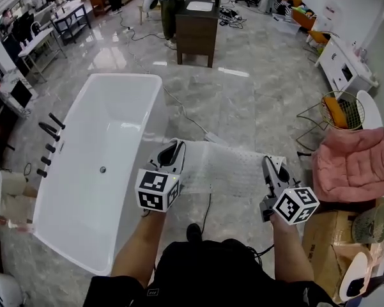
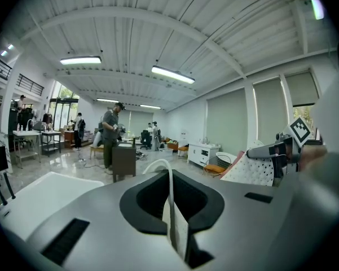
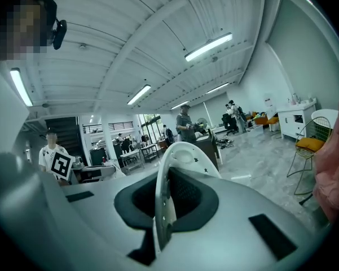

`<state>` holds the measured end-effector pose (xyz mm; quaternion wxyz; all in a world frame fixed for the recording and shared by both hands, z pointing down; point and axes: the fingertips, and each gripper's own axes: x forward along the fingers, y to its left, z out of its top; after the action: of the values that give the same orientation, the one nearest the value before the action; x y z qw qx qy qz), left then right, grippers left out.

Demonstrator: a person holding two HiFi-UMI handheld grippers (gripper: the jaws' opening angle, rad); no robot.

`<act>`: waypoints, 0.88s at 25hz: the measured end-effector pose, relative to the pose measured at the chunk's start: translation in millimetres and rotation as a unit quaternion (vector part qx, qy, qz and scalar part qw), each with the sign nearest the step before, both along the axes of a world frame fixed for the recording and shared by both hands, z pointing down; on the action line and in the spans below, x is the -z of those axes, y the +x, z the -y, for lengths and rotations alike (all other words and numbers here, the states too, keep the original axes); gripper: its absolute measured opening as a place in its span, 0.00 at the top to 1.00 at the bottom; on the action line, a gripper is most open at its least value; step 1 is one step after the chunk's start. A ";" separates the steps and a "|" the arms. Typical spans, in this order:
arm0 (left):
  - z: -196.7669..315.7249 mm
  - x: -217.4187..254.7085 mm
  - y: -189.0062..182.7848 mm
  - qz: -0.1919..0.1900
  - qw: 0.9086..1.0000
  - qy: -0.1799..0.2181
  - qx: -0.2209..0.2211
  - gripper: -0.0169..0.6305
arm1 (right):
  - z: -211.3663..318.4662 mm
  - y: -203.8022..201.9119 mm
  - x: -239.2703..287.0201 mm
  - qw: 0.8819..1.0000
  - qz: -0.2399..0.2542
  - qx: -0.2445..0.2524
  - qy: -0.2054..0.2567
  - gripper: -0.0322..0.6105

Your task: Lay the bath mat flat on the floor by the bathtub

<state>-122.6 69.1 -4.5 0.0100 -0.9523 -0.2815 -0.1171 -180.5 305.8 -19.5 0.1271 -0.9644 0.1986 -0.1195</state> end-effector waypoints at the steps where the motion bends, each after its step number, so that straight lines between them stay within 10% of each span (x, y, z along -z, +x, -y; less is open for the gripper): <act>1: 2.7 -1.2 6.0 0.002 1.000 0.000 0.002 0.95 | 1.1 6.7 -1.5 1.000 0.001 0.000 0.002 0.92; 22: -95.6 -16.6 187.9 0.029 0.996 0.017 0.081 0.95 | -91.5 242.8 -14.4 0.994 0.012 0.105 0.000 0.92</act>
<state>65.4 164.6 12.1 0.0087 -0.9679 -0.2015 -0.1500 62.3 397.3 -5.1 0.1165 -0.9367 0.2973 -0.1439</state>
